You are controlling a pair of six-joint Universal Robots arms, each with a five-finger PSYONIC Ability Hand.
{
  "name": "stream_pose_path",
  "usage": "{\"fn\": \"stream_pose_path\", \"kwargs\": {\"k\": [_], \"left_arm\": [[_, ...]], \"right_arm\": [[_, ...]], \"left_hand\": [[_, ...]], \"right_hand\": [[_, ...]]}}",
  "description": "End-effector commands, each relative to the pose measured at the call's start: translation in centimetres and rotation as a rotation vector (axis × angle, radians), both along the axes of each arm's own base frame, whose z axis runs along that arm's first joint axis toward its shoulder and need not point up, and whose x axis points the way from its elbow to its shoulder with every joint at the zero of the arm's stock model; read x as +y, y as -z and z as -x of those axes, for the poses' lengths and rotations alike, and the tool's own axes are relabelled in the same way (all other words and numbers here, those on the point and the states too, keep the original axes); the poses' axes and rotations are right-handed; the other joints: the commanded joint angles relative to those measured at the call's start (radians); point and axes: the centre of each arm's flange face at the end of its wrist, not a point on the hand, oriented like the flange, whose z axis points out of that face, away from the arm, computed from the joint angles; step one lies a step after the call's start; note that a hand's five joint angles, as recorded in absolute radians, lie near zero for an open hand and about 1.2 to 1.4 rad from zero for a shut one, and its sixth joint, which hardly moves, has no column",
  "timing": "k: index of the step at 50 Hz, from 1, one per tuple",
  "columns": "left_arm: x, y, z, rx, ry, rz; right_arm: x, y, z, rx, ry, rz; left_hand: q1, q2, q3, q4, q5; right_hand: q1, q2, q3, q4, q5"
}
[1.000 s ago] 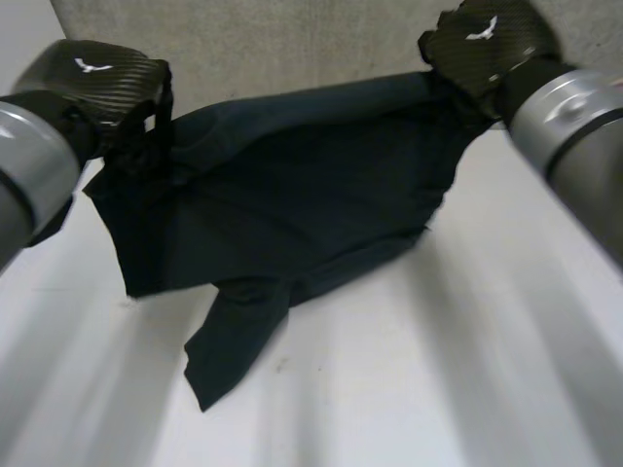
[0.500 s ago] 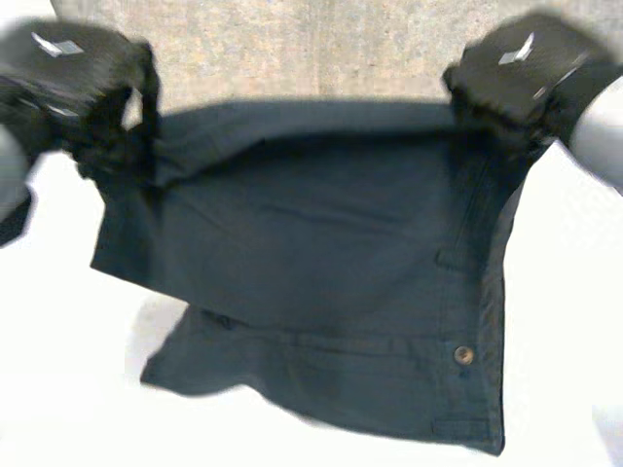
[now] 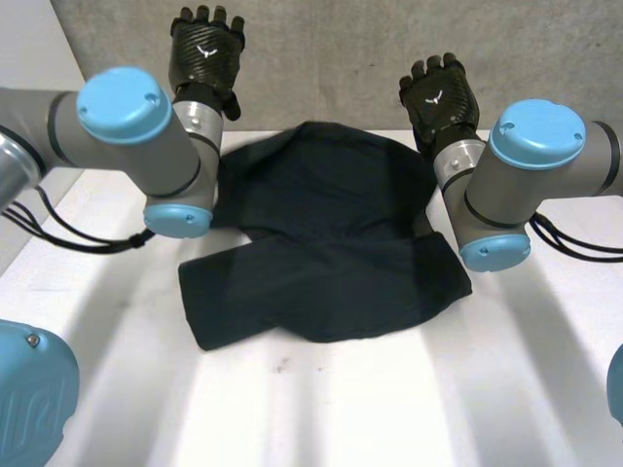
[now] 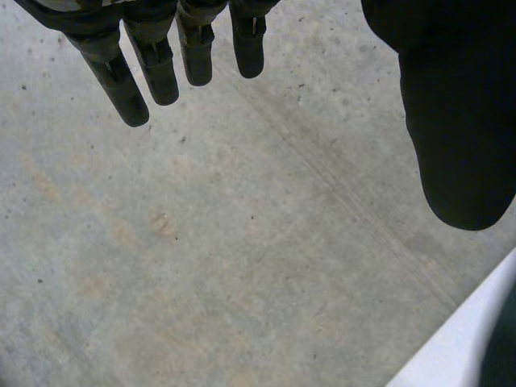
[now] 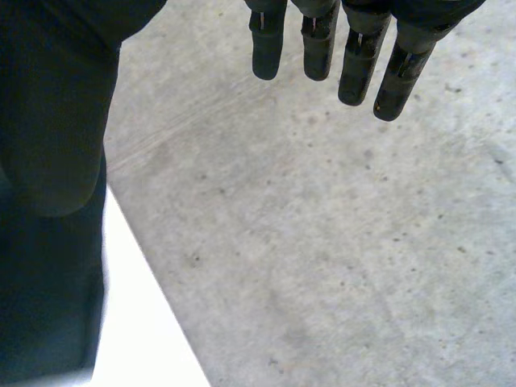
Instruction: Fold the shorts.
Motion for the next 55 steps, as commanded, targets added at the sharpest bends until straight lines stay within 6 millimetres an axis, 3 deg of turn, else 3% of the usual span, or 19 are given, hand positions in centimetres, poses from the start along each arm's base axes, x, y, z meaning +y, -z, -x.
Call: {"fn": "stream_pose_path", "kwargs": {"k": [1,6,8,11,15,19,21,25,29,34,40,44,55], "left_arm": [[0.5,2.4,-0.3,-0.027,-0.024,-0.047],[2.4,1.7,-2.1,-0.043,-0.089,-0.123],[4.2,1.7,-3.3,-0.071,-0.116,-0.195],[7.1,1.9,-4.5,-0.114,-0.118,-0.284],[13.2,2.7,-5.5,-0.136,-0.052,-0.437],[17.3,3.9,-6.7,-0.104,-0.008,-0.568],[19.2,5.0,-7.2,-0.084,0.020,-0.650],[21.6,6.8,-8.1,-0.076,0.045,-0.785],[23.0,8.5,-8.8,-0.078,0.045,-0.880],[23.6,10.1,-9.3,-0.100,0.028,-0.932],[22.8,12.2,-9.3,-0.127,-0.004,-0.986],[21.6,12.1,-9.3,-0.106,-0.018,-0.966],[18.8,12.1,-8.4,-0.064,-0.031,-0.898]], "right_arm": [[2.1,-1.4,1.7,-0.026,0.000,-0.122],[4.2,-1.5,4.1,-0.048,0.006,-0.239],[5.7,-1.1,5.3,-0.021,-0.013,-0.325],[7.8,0.1,6.5,0.019,-0.060,-0.452],[9.8,2.2,9.1,0.037,-0.119,-0.635],[10.8,3.2,10.4,0.026,-0.172,-0.707],[11.2,4.1,11.0,0.019,-0.197,-0.750],[11.8,5.3,11.6,0.006,-0.218,-0.799],[11.4,6.4,12.1,0.020,-0.223,-0.785],[10.6,8.0,12.2,0.061,-0.221,-0.726],[9.8,9.8,12.0,0.097,-0.233,-0.710],[9.5,10.5,11.9,0.102,-0.232,-0.720],[7.9,10.8,11.5,0.103,-0.231,-0.691]], "left_hand": [[-0.019,-0.026,-0.033,-0.029,-0.044],[-0.019,-0.026,-0.033,-0.029,-0.044],[-0.019,-0.026,-0.033,-0.029,-0.044],[0.003,-0.004,-0.012,-0.008,-0.023],[0.006,-0.001,-0.009,-0.005,-0.020],[0.090,0.083,0.076,0.080,0.065],[0.254,0.247,0.239,0.243,0.228],[0.434,0.427,0.419,0.423,0.408],[0.440,0.433,0.426,0.430,0.414],[0.440,0.433,0.426,0.430,0.414],[0.376,0.369,0.361,0.365,0.350],[0.267,0.260,0.253,0.257,0.241],[0.235,0.228,0.220,0.224,0.209]], "right_hand": [[-0.020,-0.040,-0.033,-0.056,-0.055],[-0.020,-0.040,-0.033,-0.056,-0.055],[-0.020,-0.040,-0.033,-0.056,-0.055],[-0.020,-0.040,-0.033,-0.056,-0.055],[0.089,0.069,0.076,0.053,0.054],[0.313,0.293,0.300,0.277,0.278],[0.436,0.416,0.423,0.400,0.401],[0.501,0.481,0.488,0.465,0.467],[0.498,0.478,0.485,0.462,0.464],[0.498,0.478,0.485,0.462,0.464],[0.469,0.449,0.456,0.433,0.434],[0.460,0.440,0.447,0.424,0.425],[0.498,0.478,0.485,0.462,0.463]]}}
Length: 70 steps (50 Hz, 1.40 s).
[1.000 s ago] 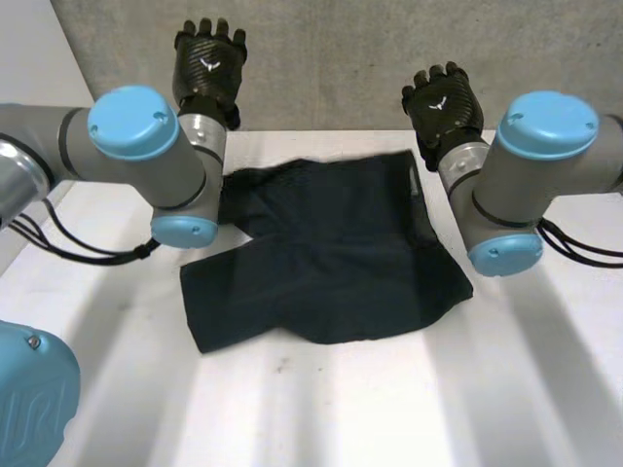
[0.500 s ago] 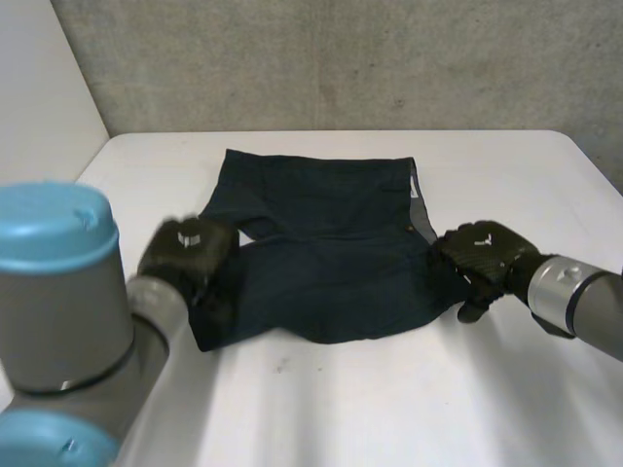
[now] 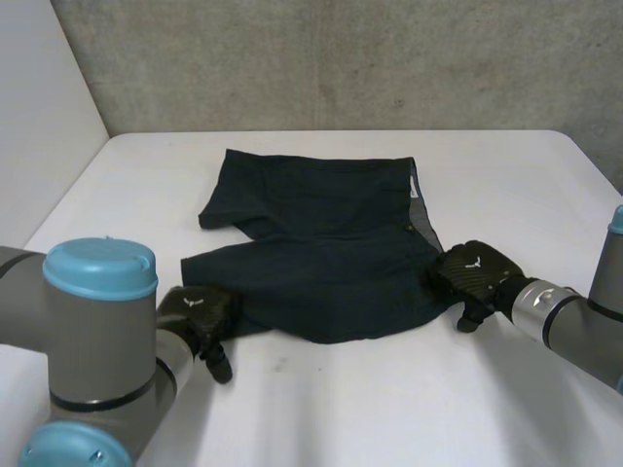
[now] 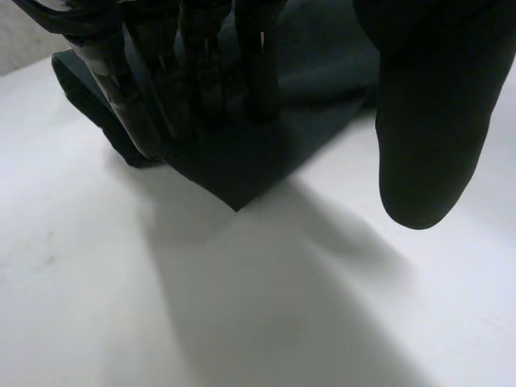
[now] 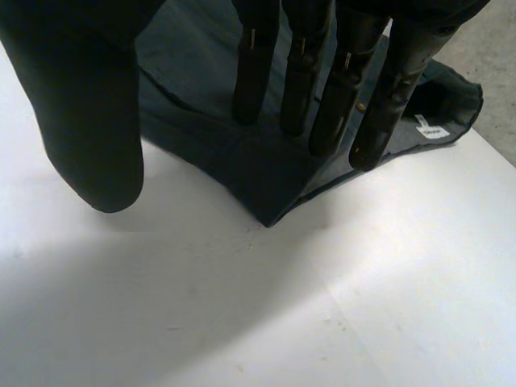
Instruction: Fold the shorts.
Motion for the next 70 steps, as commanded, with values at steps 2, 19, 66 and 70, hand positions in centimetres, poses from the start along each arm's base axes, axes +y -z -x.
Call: {"fn": "stream_pose_path", "kwargs": {"k": [2,19,66,70], "left_arm": [[-2.2,-0.1,0.7,0.022,-0.018,0.042],[-5.0,0.5,1.3,0.029,-0.049,0.059],[-7.6,2.5,1.9,-0.088,0.012,0.151],[-7.1,2.5,1.7,-0.101,0.017,0.127]], "right_arm": [[-1.2,-0.2,-0.3,-0.009,0.004,0.027],[-3.0,0.8,-0.9,-0.003,0.021,0.036],[-2.2,-1.3,-2.3,-0.086,0.029,0.010],[-2.3,-1.3,-2.2,-0.086,0.032,0.010]], "left_hand": [[-0.014,0.009,0.007,0.017,0.020],[-0.016,0.007,0.004,0.014,0.017],[0.242,0.265,0.263,0.273,0.276],[0.204,0.227,0.224,0.235,0.237]], "right_hand": [[0.199,0.115,0.113,0.112,0.135],[0.451,0.368,0.366,0.365,0.387],[0.891,0.807,0.805,0.804,0.827],[0.891,0.807,0.805,0.804,0.827]]}}
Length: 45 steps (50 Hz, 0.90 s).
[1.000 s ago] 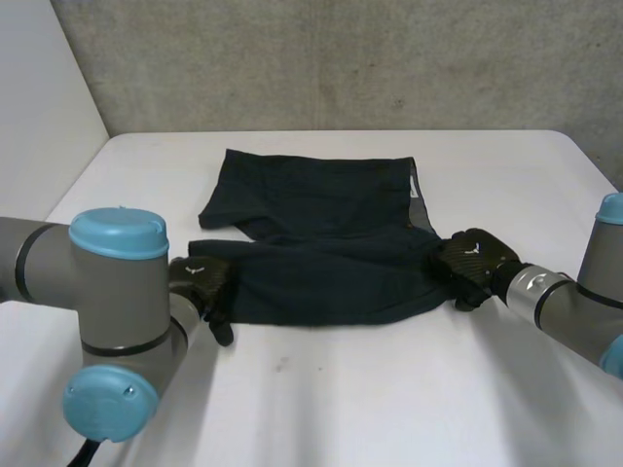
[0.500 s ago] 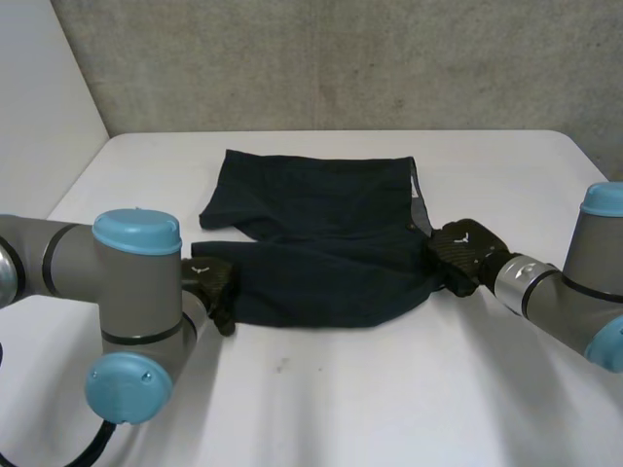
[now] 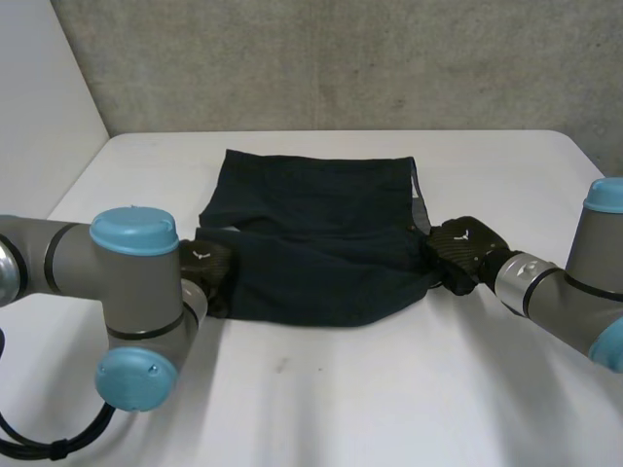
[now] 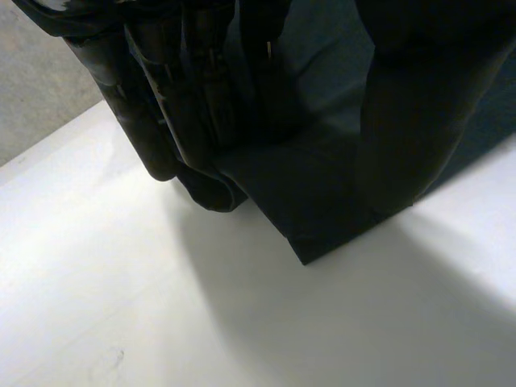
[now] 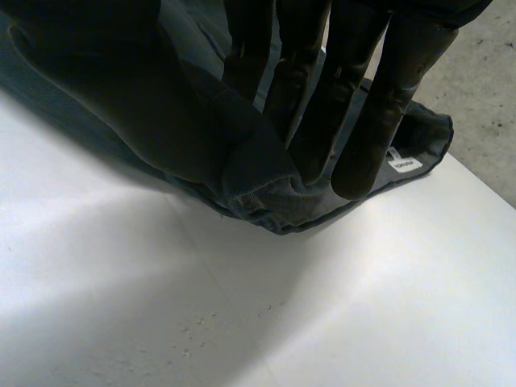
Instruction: Fold the shorts.
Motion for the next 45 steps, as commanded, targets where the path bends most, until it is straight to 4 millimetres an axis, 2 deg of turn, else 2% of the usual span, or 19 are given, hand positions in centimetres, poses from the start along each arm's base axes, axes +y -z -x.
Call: {"fn": "stream_pose_path", "kwargs": {"k": [1,9,16,20,23,24,28,31,32,35,36,39,45], "left_arm": [[0.7,0.1,-0.2,-0.020,0.003,-0.040],[0.3,0.3,-0.4,-0.021,-0.006,-0.042],[-0.2,1.2,-0.3,-0.029,-0.010,-0.056],[-0.4,1.1,-0.3,-0.024,-0.011,-0.045],[-0.6,0.8,-0.2,-0.017,-0.013,-0.033],[-0.6,0.8,-0.2,-0.016,-0.013,-0.031],[-0.6,0.0,-0.2,-0.014,-0.020,-0.013],[-0.1,-2.4,-0.7,0.001,-0.038,0.033],[0.5,-3.8,-1.1,0.007,-0.040,0.048],[1.7,-5.6,-1.7,0.005,-0.034,0.060],[2.7,-6.5,-2.1,-0.008,-0.026,0.057],[4.4,-7.8,-3.0,-0.038,-0.013,0.036],[9.7,-9.2,-5.6,-0.134,0.020,-0.086]], "right_arm": [[-0.1,0.1,0.1,0.001,0.003,-0.003],[0.0,0.1,0.0,0.001,0.000,-0.003],[0.0,0.2,0.0,0.001,0.000,-0.004],[0.0,0.2,0.0,0.002,0.001,-0.004],[0.0,0.2,0.0,0.001,0.002,-0.006],[0.0,0.1,0.0,0.001,0.002,-0.005],[0.2,-0.3,0.1,0.009,0.016,-0.008],[0.6,-0.9,0.2,0.017,0.018,-0.019],[1.1,-1.7,0.4,0.026,0.019,-0.024],[1.7,-3.1,0.6,0.030,0.027,-0.037],[2.0,-4.2,0.9,0.027,0.035,-0.043],[3.0,-5.5,1.1,0.039,0.031,-0.060],[6.0,-8.4,2.2,0.134,0.053,-0.104]], "left_hand": [[0.003,0.008,0.013,0.020,0.017],[0.088,0.093,0.098,0.105,0.102],[0.161,0.166,0.171,0.178,0.175],[0.396,0.400,0.406,0.413,0.410],[0.712,0.717,0.723,0.730,0.727],[0.754,0.759,0.764,0.771,0.768],[0.754,0.759,0.764,0.771,0.768],[0.754,0.759,0.764,0.771,0.768],[0.754,0.759,0.764,0.771,0.768],[0.754,0.759,0.764,0.771,0.768],[0.754,0.759,0.764,0.771,0.768],[0.754,0.759,0.764,0.771,0.768],[0.754,0.759,0.764,0.771,0.768]], "right_hand": [[0.451,0.233,0.210,0.209,0.246],[0.451,0.233,0.210,0.209,0.246],[0.451,0.233,0.210,0.209,0.246],[0.451,0.233,0.210,0.209,0.246],[0.451,0.233,0.210,0.209,0.246],[0.451,0.233,0.210,0.209,0.246],[0.451,0.233,0.210,0.209,0.246],[0.451,0.233,0.210,0.209,0.246],[0.451,0.233,0.210,0.209,0.246],[0.451,0.233,0.210,0.209,0.246],[0.451,0.233,0.210,0.209,0.246],[0.451,0.233,0.210,0.209,0.246],[0.451,0.233,0.210,0.209,0.246]]}}
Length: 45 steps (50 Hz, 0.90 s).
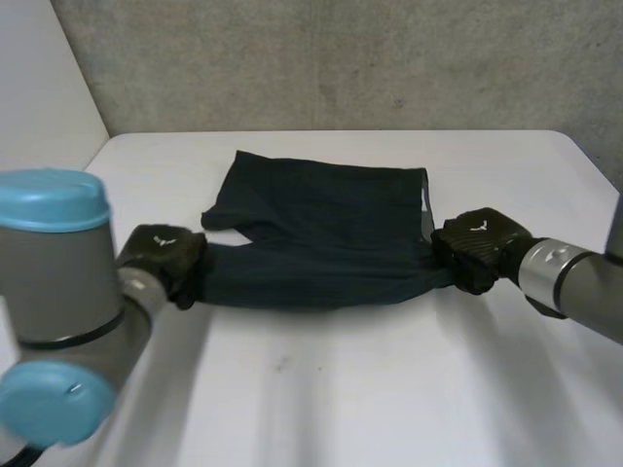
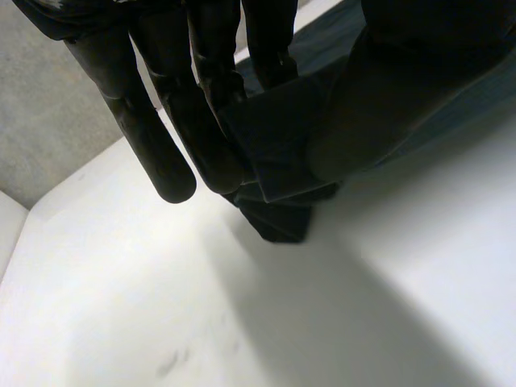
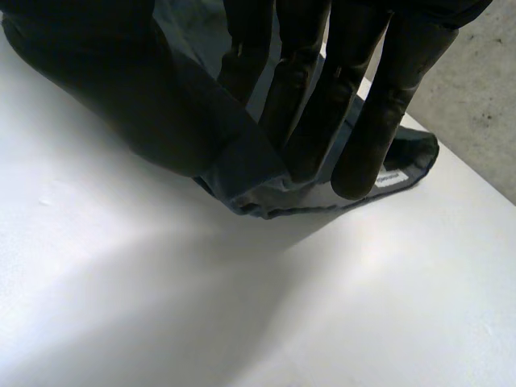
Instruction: Fold the shorts.
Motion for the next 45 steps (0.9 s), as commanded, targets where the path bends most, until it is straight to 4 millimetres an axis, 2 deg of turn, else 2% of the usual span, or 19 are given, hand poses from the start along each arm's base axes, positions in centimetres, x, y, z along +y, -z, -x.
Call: {"fn": "stream_pose_path", "kwargs": {"k": [1,6,7,10,11,14,17,21,22,25,26,29,30,33,34,37,38,42,45], "left_arm": [[6.1,-1.9,-3.0,-0.106,0.038,-0.131],[10.6,-3.1,-4.1,-0.144,0.130,-0.194],[12.2,-3.5,-4.4,-0.142,0.171,-0.217],[14.4,-4.1,-4.8,-0.135,0.230,-0.254],[15.5,-4.6,-5.1,-0.126,0.262,-0.274],[16.7,-5.4,-5.4,-0.108,0.296,-0.283],[16.7,-6.4,-5.5,-0.084,0.302,-0.247],[13.7,-7.1,-4.4,-0.036,0.267,-0.138],[11.9,-6.9,-3.7,-0.020,0.249,-0.098],[8.9,-6.4,-2.6,-0.007,0.224,-0.047],[6.9,-6.0,-1.8,-0.005,0.214,-0.013],[3.9,-5.5,-0.7,-0.009,0.195,0.034],[2.0,-4.9,0.0,-0.018,0.183,0.056],[-0.8,-4.2,1.1,-0.036,0.157,0.086],[-2.5,-3.7,1.8,-0.051,0.136,0.104],[-4.9,-2.8,2.8,-0.077,0.102,0.125],[-6.5,-2.1,3.4,-0.095,0.079,0.137],[-10.2,0.0,4.7,-0.125,0.025,0.164],[-11.9,1.1,5.5,-0.126,0.015,0.185]], "right_arm": [[3.5,-3.4,1.3,0.111,0.011,-0.050],[6.9,-4.3,2.2,0.238,-0.053,-0.099],[8.3,-4.6,2.5,0.278,-0.084,-0.126],[10.8,-5.0,3.0,0.334,-0.141,-0.179],[12.4,-5.4,3.2,0.357,-0.185,-0.204],[14.1,-6.3,3.6,0.378,-0.223,-0.216],[14.0,-6.6,3.7,0.350,-0.229,-0.199],[12.9,-7.0,3.8,0.304,-0.211,-0.160],[11.8,-6.7,3.7,0.281,-0.197,-0.154],[9.2,-5.4,3.5,0.243,-0.157,-0.162],[7.4,-4.5,3.2,0.221,-0.131,-0.167],[5.0,-3.8,3.1,0.198,-0.076,-0.165],[3.8,-3.7,2.9,0.189,-0.046,-0.156],[2.1,-3.3,2.6,0.194,-0.007,-0.134],[1.0,-2.8,2.0,0.197,0.007,-0.110],[-0.5,-2.1,0.6,0.188,0.014,-0.054],[-1.4,-1.8,-0.1,0.178,0.028,-0.010],[-3.7,-0.8,-1.5,0.161,0.070,0.106],[-5.4,0.5,-2.1,0.159,0.104,0.186]], "left_hand": [[0.320,0.208,0.212,0.196,0.241],[0.320,0.208,0.212,0.196,0.241],[0.320,0.208,0.212,0.196,0.241],[0.320,0.208,0.212,0.196,0.241],[0.320,0.208,0.212,0.196,0.241],[0.320,0.208,0.212,0.196,0.241],[0.320,0.208,0.212,0.196,0.241],[0.320,0.208,0.212,0.196,0.241],[0.320,0.208,0.212,0.196,0.241],[0.320,0.208,0.212,0.196,0.241],[0.320,0.208,0.212,0.196,0.241],[0.320,0.208,0.212,0.196,0.241],[0.320,0.208,0.212,0.196,0.241],[0.320,0.208,0.212,0.196,0.241],[0.320,0.208,0.212,0.196,0.241],[0.320,0.208,0.212,0.196,0.241],[0.320,0.208,0.212,0.196,0.241],[0.320,0.208,0.212,0.196,0.241],[0.320,0.208,0.212,0.196,0.241]], "right_hand": [[0.451,0.233,0.210,0.205,0.246],[0.451,0.233,0.210,0.205,0.246],[0.451,0.233,0.210,0.205,0.246],[0.451,0.233,0.210,0.205,0.246],[0.451,0.233,0.210,0.205,0.246],[0.451,0.233,0.210,0.205,0.246],[0.451,0.233,0.210,0.205,0.246],[0.451,0.233,0.210,0.205,0.246],[0.451,0.233,0.210,0.205,0.246],[0.451,0.233,0.210,0.205,0.246],[0.451,0.233,0.210,0.205,0.246],[0.451,0.233,0.210,0.205,0.246],[0.451,0.233,0.210,0.205,0.246],[0.451,0.233,0.210,0.205,0.246],[0.451,0.233,0.210,0.205,0.246],[0.451,0.233,0.210,0.205,0.246],[0.451,0.233,0.210,0.205,0.246],[0.451,0.233,0.210,0.205,0.246],[0.451,0.233,0.210,0.205,0.246]]}}
